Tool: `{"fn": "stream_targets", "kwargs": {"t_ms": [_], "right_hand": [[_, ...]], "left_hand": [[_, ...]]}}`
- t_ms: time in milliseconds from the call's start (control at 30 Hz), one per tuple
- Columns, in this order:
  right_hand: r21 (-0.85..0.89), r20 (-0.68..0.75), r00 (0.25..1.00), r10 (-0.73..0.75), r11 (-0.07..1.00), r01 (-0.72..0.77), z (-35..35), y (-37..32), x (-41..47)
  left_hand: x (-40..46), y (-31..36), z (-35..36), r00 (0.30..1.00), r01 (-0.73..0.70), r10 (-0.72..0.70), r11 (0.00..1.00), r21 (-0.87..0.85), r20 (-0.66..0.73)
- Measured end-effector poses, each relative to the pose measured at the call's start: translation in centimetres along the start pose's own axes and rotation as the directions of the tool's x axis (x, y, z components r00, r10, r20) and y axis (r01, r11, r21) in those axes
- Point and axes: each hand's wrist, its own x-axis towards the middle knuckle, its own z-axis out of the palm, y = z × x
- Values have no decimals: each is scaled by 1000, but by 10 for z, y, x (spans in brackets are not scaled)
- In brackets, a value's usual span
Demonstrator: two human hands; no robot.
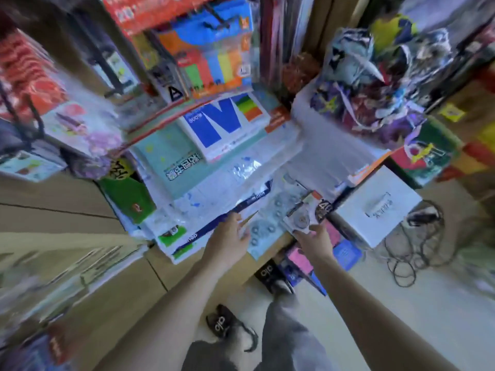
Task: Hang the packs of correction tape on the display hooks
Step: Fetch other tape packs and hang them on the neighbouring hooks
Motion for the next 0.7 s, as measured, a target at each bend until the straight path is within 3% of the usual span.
{"fn": "stream_targets", "kwargs": {"t_ms": [67,167,300,400,500,700], "right_hand": [[14,-22,998,65,998,-64,1,33,41],[-24,-51,990,128,991,-129,-2,26,47],[-230,-47,999,0,973,-11,1,28,89],[-495,-53,986,-158,862,111,7,19,125],[-708,-54,977,-208,697,109,1,9,157],[-878,5,976,-216,467,108,2,-2,202]], "left_hand": [[22,-6,22,996,54,-54,999,-3,68],[61,-13,55,992,62,-65,998,32,111],[110,-26,95,982,40,-56,995,89,181],[140,-41,116,976,17,-49,989,149,212],[164,-59,132,974,12,-61,976,216,219],[194,-88,161,967,122,-186,937,327,171]]}}
